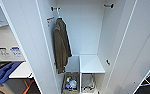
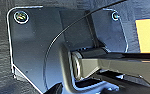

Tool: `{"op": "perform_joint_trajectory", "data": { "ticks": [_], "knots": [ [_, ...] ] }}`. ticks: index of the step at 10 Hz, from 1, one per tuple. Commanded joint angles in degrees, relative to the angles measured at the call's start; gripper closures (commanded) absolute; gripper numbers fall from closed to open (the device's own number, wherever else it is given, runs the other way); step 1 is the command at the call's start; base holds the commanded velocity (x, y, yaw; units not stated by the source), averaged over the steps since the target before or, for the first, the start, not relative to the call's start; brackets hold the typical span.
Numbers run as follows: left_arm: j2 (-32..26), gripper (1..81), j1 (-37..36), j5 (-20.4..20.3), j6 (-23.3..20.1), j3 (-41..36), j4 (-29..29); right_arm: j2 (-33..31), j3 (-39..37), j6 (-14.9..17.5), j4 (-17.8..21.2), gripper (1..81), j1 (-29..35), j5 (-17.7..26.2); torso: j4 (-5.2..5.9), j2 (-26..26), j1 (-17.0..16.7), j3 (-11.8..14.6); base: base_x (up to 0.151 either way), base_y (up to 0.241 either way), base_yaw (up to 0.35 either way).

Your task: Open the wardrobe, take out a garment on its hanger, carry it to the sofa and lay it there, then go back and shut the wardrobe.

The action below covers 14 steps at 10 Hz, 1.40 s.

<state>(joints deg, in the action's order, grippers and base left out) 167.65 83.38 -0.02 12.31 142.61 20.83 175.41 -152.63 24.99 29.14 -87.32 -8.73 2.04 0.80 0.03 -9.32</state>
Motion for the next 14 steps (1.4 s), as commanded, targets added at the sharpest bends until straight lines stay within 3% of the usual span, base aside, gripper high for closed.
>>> {"op": "perform_joint_trajectory", "data": {
  "ticks": [1,4,7,11,14],
  "knots": [
    [0.06,1.0,-1.86,2.84,0.17,-0.40,-0.09,0.58,0.32,-0.03,0.13,1.0,1.66,4.07,0.00,0.00,0.00,0.00,0.101,0.000,0.000],
    [0.33,1.0,-1.86,2.84,0.08,-0.40,0.08,0.49,0.15,-0.03,0.22,1.0,1.66,4.07,-0.02,0.00,0.02,0.00,0.097,0.000,0.000],
    [-0.37,1.0,-1.86,2.84,0.26,-0.40,-0.27,-0.21,-1.34,-0.21,0.31,1.0,2.01,3.81,0.00,-0.05,0.09,0.00,0.000,0.000,0.000],
    [-7.56,1.0,-1.86,2.05,0.61,-0.84,-7.81,-6.26,-1.36,-0.29,6.72,1.0,4.56,4.68,0.00,-0.02,0.05,0.00,0.000,0.000,0.000],
    [-14.53,1.0,-1.86,1.61,0.61,-8.66,-10.64,-13.57,8.23,-0.29,9.54,1.0,5.44,6.62,0.00,-0.02,0.05,0.00,0.000,0.000,0.000]
  ]
}}
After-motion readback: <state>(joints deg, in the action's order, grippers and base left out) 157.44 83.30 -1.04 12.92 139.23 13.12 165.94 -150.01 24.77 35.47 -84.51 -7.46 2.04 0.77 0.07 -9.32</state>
